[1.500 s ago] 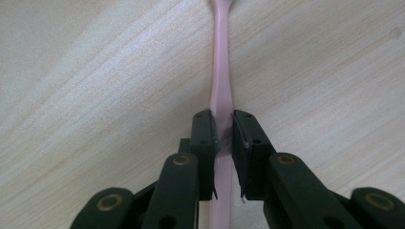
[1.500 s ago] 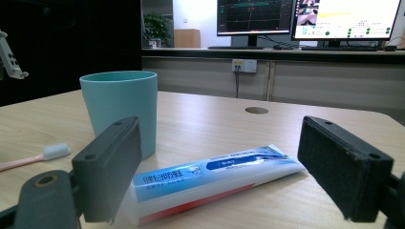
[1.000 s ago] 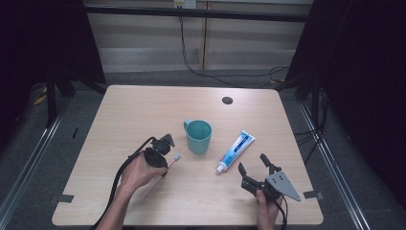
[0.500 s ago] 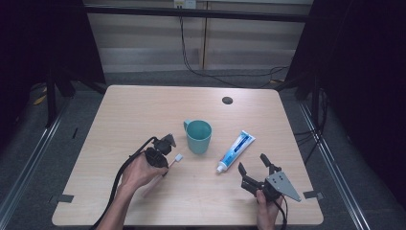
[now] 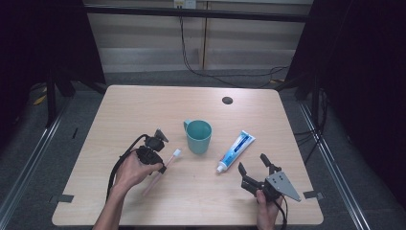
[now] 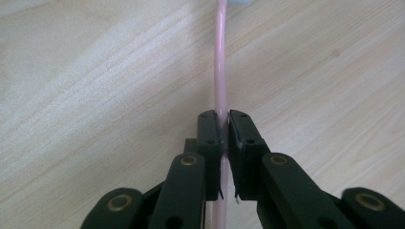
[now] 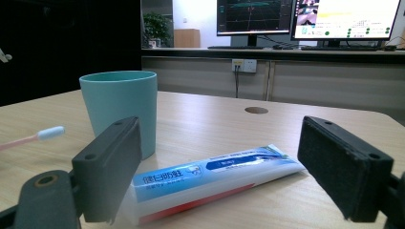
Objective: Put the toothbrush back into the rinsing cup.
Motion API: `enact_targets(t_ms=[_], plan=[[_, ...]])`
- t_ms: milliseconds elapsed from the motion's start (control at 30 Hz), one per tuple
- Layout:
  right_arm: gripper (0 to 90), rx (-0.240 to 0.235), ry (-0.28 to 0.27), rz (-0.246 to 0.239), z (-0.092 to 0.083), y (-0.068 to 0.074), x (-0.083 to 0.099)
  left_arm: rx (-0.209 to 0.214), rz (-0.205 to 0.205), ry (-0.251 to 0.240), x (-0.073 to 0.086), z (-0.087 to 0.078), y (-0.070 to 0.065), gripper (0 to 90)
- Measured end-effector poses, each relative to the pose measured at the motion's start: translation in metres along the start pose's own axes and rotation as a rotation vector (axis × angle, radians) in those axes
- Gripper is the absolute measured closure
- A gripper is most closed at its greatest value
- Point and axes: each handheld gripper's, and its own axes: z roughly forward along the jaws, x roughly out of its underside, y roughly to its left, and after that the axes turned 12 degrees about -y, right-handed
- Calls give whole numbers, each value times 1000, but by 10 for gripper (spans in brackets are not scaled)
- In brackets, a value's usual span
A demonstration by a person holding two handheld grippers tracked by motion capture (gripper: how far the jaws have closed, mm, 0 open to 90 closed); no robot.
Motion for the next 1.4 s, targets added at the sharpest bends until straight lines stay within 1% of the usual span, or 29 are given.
enact_targets(t_ms=[33, 67, 133, 200, 267, 300, 433, 500, 533, 567, 700, 733, 800, 833, 900, 933, 1000, 1067, 1100, 1167, 1267, 1300, 1400], plan=[[146, 0, 0, 0, 0, 0, 0, 9, -3, -21, 1, -2, 1, 842], [146, 0, 0, 0, 0, 0, 0, 9, -3, -21, 1, -2, 1, 841], [146, 0, -1, 0, 0, 0, 0, 27, -8, -35, 2, -3, 3, 841], [146, 0, 1, 0, 0, 0, 0, 35, -9, -49, 3, -5, 4, 842], [146, -1, 0, 0, 0, 0, 0, 45, -19, -83, 4, -11, 5, 842], [146, -1, 0, 0, 0, 0, 0, 45, -19, -83, 4, -11, 5, 842], [146, 0, -1, 0, 0, 0, 0, 60, -11, -117, 6, -19, 7, 842], [146, 0, 0, 0, 0, 0, 0, 64, -13, -142, 6, -23, 9, 841], [146, 0, 0, 0, 0, 0, 0, 64, -13, -142, 6, -23, 9, 841], [146, 0, 0, 0, 0, 0, 0, 67, -7, -157, 7, -25, 10, 841], [146, 0, 0, 0, 0, 0, 0, 70, -12, -208, 9, -29, 12, 841], [146, 0, 0, 0, 0, 0, 0, 78, -14, -211, 9, -30, 13, 841], [146, 0, 0, 0, 0, 0, 0, 77, -13, -244, 10, -33, 14, 841], [146, 0, 0, 0, 0, 0, 0, 80, -7, -273, 11, -37, 15, 842], [146, 0, -1, 0, 0, 0, 0, 83, -6, -279, 11, -38, 15, 841], [146, 0, -1, 0, 0, 0, 0, 87, 2, -284, 12, -40, 15, 841], [146, 0, 0, 1, 0, 0, 0, 95, -1, -313, 13, -43, 16, 841], [146, 0, 0, 0, 0, 0, 0, 96, 1, -321, 13, -45, 16, 841], [146, 0, 0, -1, 0, 0, 0, 95, -1, -336, 14, -46, 16, 842], [146, 0, 2, -1, 0, 0, 0, 93, 9, -359, 14, -48, 16, 841], [146, 0, 1, 0, 0, 0, 0, 107, 10, -414, 15, -52, 14, 841], [146, 0, 0, 0, 0, 0, 0, 108, 23, -439, 16, -54, 14, 841], [146, 0, -1, -1, 0, 0, 0, 106, 22, -450, 16, -56, 14, 841]])
